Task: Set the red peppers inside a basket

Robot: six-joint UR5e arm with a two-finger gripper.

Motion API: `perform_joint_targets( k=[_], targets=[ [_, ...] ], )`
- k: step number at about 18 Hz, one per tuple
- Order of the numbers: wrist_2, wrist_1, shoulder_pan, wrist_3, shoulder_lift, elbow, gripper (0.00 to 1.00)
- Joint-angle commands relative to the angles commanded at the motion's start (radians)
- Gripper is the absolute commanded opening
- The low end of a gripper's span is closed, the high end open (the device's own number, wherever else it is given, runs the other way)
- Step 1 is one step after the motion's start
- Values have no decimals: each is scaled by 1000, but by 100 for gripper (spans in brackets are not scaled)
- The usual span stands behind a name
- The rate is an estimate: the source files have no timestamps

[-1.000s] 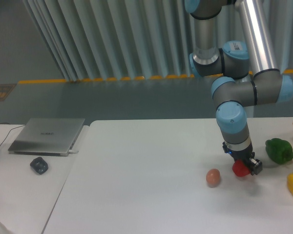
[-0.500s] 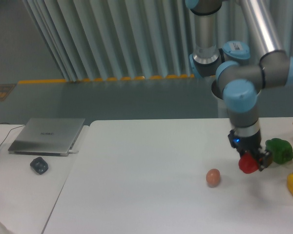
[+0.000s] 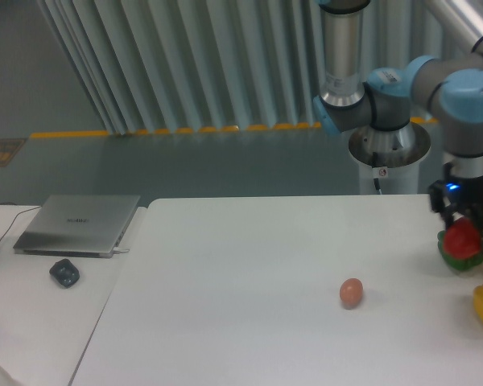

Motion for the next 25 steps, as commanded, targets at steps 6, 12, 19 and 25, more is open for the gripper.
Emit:
perform_joint_targets(
  k=[6, 12, 19, 25],
  targets=[
    [12, 0, 185, 406, 34, -86, 56],
    [61, 0, 273, 657, 23, -129, 58],
    [69, 9, 338, 887, 2, -155, 83],
    [63, 6, 330, 889, -2, -147, 100]
  ],
)
